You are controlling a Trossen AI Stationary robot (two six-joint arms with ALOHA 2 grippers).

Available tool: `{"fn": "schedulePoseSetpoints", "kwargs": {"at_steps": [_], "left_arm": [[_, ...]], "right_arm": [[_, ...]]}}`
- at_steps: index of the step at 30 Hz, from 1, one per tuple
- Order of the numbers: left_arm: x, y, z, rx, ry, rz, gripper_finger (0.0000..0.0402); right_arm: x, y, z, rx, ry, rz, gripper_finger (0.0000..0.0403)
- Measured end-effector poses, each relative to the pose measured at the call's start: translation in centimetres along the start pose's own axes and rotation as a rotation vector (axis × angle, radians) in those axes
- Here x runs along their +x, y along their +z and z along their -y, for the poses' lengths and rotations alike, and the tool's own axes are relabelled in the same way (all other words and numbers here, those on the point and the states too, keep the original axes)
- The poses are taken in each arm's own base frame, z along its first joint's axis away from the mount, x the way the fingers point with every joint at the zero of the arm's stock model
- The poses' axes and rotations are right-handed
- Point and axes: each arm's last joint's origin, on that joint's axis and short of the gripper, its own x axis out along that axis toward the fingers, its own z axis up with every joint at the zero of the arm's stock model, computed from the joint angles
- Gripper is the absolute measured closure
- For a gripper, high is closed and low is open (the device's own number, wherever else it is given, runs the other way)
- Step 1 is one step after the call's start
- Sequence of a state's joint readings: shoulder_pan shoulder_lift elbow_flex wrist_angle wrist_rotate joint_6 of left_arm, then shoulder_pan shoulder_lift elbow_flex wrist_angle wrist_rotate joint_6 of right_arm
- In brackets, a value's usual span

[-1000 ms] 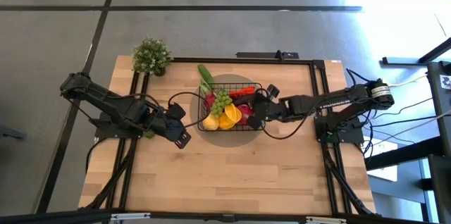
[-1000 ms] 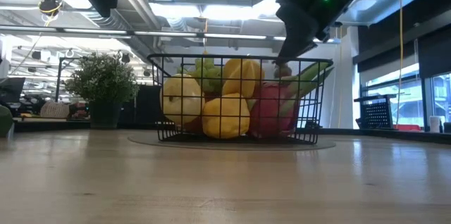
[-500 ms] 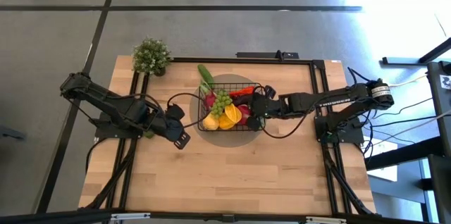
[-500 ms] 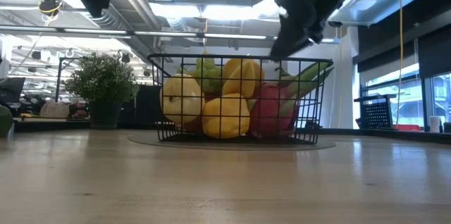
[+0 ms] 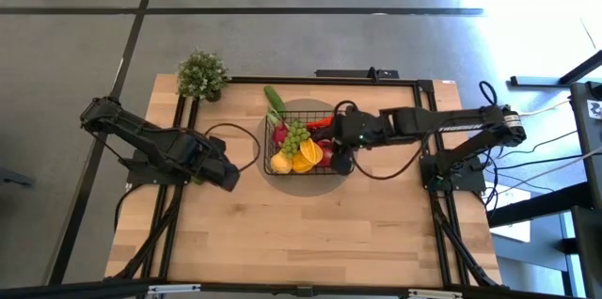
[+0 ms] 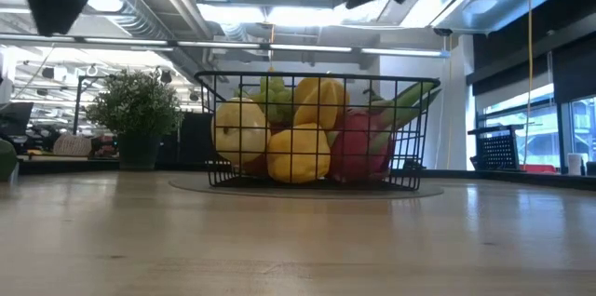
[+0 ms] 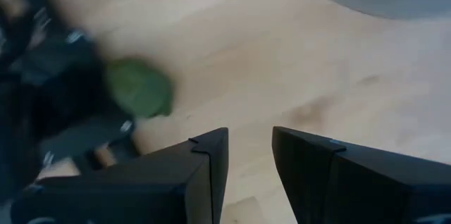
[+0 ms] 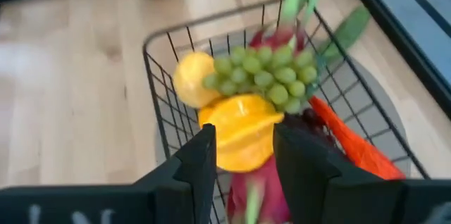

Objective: Build produce basket
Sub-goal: Put the green lime into the black wire basket

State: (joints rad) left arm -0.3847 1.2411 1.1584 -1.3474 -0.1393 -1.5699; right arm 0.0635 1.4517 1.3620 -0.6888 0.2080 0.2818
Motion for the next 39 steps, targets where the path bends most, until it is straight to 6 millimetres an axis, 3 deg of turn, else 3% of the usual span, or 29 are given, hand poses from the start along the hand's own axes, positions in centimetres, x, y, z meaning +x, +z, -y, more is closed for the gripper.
{"fn": "schedulePoseSetpoints", "kwargs": {"at_steps": [7, 19, 27, 39], "left_arm": [[1.0, -0.5, -1.2, -0.204, 0.134, -0.093, 0.0302], [3.4, -1.2, -2.3, -0.341, 0.25, -0.137, 0.0302], [4.1, -1.3, -2.5, -0.445, 0.27, -0.135, 0.0302], [4.2, -1.3, -2.5, -0.44, 0.259, -0.128, 0.0302]], "right_arm": [[-0.7, 0.9, -0.1, -0.018, 0.02, 0.031, 0.0272], [-0.9, 0.6, -0.9, -0.333, 0.317, -0.005, 0.0272], [-0.9, 0.6, -0.9, -0.308, 0.317, -0.008, 0.0272], [-0.9, 0.6, -0.9, -0.308, 0.317, -0.007, 0.0272]]}}
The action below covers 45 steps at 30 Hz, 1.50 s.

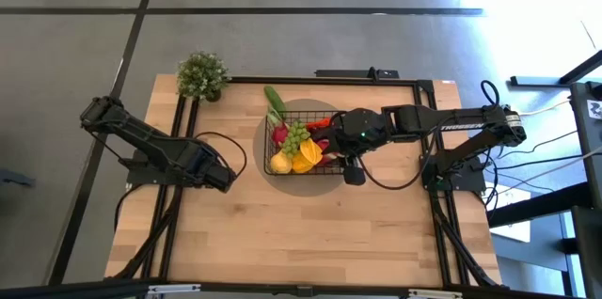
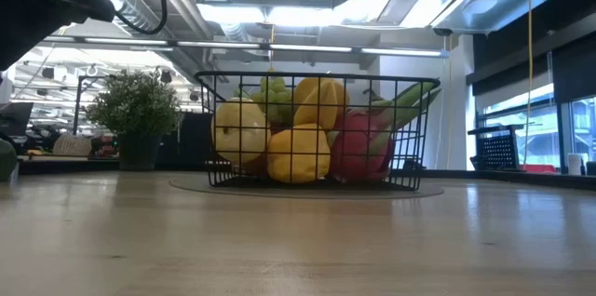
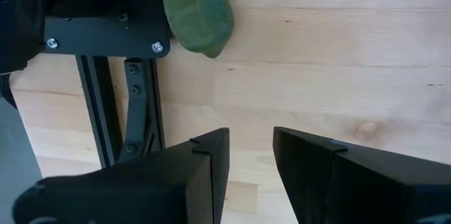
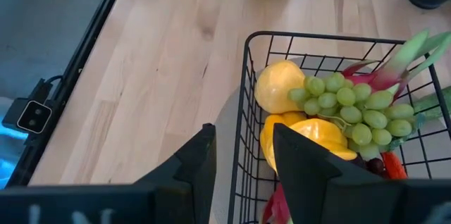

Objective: Build produce basket
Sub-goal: Put the green lime into the black wire basket

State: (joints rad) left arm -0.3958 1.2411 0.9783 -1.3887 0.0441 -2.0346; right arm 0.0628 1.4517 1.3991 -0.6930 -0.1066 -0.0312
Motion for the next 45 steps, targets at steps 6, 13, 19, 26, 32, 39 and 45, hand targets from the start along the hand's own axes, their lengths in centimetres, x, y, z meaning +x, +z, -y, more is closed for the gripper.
{"fn": "schedulePoseSetpoints", "kwargs": {"at_steps": [6, 13, 19, 26, 32, 39, 45], "left_arm": [[0.0, 0.3, -0.5, 0.0, 0.057, 0.024, 0.0302], [-0.2, 0.6, -1.2, -0.129, 0.083, 0.068, 0.0301], [-0.3, 0.8, -1.1, -0.207, 0.051, 0.117, 0.029], [-0.1, 0.7, -1.0, -0.214, 0.049, 0.126, 0.0253], [0.7, 0.9, -1.2, -0.307, 0.069, 0.149, 0.0183], [3.5, 1.4, -1.4, -0.399, 0.09, 0.176, 0.013], [5.4, 2.0, -1.5, -0.441, 0.104, 0.173, 0.0127]], "right_arm": [[0.0, 0.0, 0.0, -0.001, 0.0, 0.0, 0.0272], [0.0, 0.0, 0.0, 0.0, 0.0, 0.002, 0.0272], [0.0, 0.1, 0.0, 0.0, -0.001, 0.006, 0.0272], [0.0, 0.1, 0.0, -0.001, -0.001, 0.007, 0.0272], [0.0, 0.1, 0.0, -0.002, -0.001, 0.007, 0.0272], [0.0, 0.1, 0.0, 0.0, -0.001, 0.007, 0.0272], [0.0, 0.1, 0.0, 0.0, -0.001, 0.008, 0.0272]]}}
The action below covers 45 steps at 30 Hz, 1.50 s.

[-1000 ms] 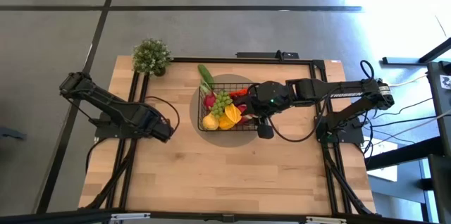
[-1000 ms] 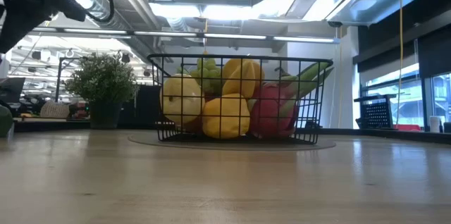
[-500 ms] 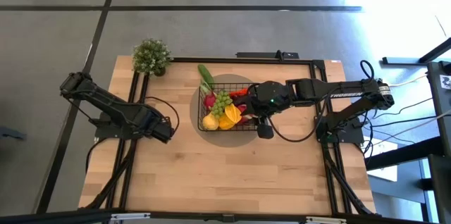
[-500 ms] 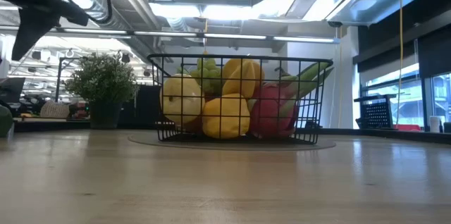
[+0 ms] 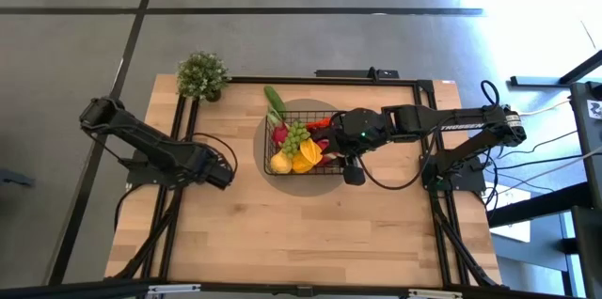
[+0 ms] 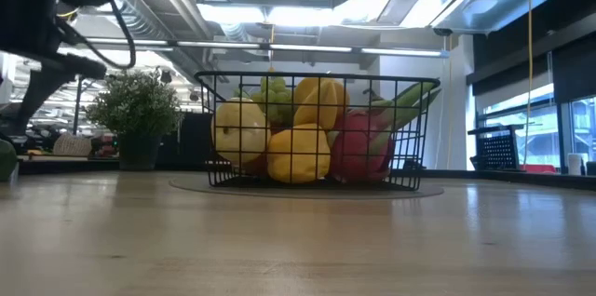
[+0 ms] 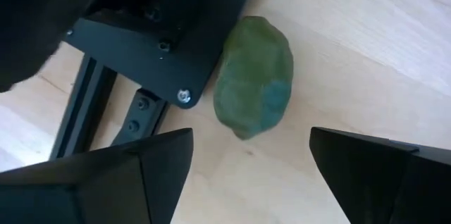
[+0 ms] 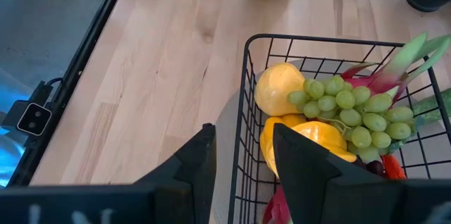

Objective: Build produce basket
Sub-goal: Put the green lime into the black wire basket

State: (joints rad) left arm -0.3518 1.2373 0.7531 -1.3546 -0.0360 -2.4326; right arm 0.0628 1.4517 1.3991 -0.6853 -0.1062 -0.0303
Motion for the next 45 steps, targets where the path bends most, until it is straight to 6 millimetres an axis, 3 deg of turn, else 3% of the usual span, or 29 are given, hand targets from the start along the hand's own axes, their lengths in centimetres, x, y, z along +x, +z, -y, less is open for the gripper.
{"fn": "schedulePoseSetpoints", "kwargs": {"at_steps": [18, 24, 36, 45], "left_arm": [[4.5, 0.7, 0.4, -0.061, 0.006, -0.003, 0.0126], [4.5, 0.6, 0.6, -0.062, -0.04, -0.001, 0.0135], [4.4, 0.4, 1.0, -0.059, -0.094, -0.004, 0.0225], [4.3, -0.2, 1.5, 0.018, -0.141, -0.08, 0.023]], "right_arm": [[0.0, 0.0, 0.0, -0.002, 0.0, 0.0, 0.0272], [0.0, 0.0, 0.0, -0.001, 0.0, 0.0, 0.0272], [0.0, 0.0, 0.0, 0.0, 0.0, 0.0, 0.0272], [0.0, 0.0, 0.0, -0.001, 0.0, 0.001, 0.0272]]}}
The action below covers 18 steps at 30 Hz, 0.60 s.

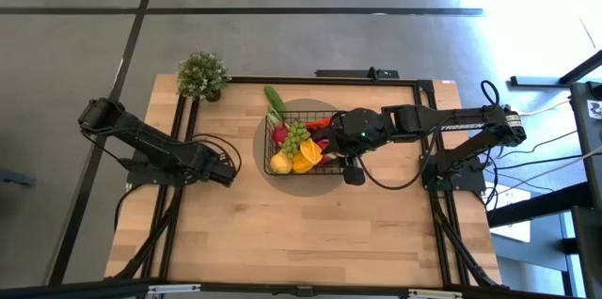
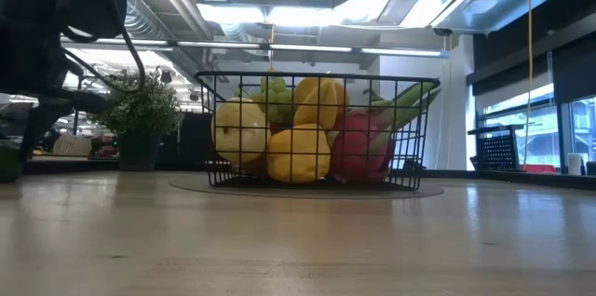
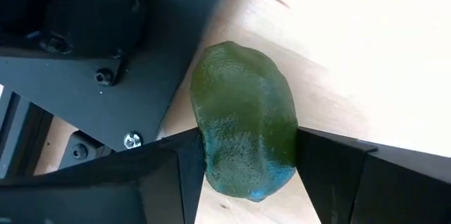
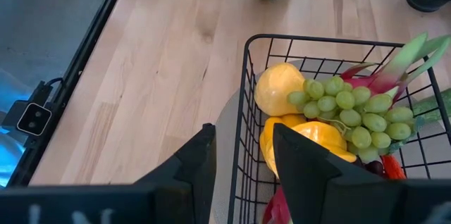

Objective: Build produce basket
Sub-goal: Put the green lime into the black wire basket

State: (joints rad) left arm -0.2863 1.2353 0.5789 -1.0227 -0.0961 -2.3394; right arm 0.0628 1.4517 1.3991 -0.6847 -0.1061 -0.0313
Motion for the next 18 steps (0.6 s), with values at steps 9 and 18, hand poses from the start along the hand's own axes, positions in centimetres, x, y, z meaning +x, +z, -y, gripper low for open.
{"fn": "schedulePoseSetpoints", "kwargs": {"at_steps": [9, 18], "left_arm": [[-0.2, -0.4, 0.4, 0.198, -0.036, -0.045, 0.023], [-0.7, -0.9, 1.3, 0.321, -0.149, -0.05, 0.0231]], "right_arm": [[0.0, 0.0, 0.0, -0.001, 0.0, 0.0, 0.0272], [0.0, 0.0, 0.0, 0.0, 0.0, 0.0, 0.0272]]}}
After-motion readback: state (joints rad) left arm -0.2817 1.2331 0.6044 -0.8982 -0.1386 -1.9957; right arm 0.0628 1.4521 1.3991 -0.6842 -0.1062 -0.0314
